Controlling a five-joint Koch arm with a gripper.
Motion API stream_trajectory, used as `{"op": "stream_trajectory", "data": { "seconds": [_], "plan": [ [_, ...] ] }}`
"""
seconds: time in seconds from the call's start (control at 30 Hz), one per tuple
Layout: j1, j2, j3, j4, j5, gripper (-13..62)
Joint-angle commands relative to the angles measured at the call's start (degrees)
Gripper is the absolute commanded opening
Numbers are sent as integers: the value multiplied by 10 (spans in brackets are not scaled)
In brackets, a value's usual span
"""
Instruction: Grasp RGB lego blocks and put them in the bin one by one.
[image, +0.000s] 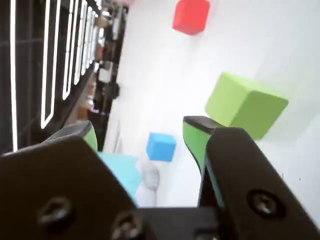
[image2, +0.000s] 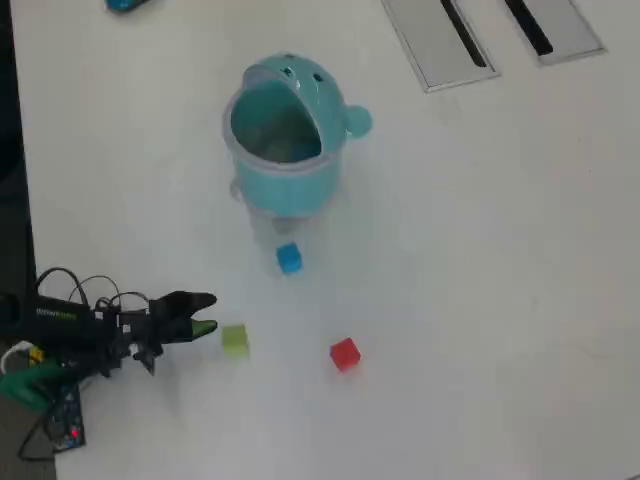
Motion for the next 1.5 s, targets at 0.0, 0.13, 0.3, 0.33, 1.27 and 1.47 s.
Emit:
{"op": "stream_trajectory", "data": {
  "seconds": [0.0,0.13,0.3,0.33,1.27,1.47],
  "plan": [
    [2,33,-24,-95,-65,311],
    [2,30,-50,-105,-107,299],
    [2,4,-108,-95,-150,295],
    [3,-10,-117,-95,-163,295],
    [62,-419,-425,-135,-531,338],
    [82,-513,-499,-135,-577,338]
  ]
}}
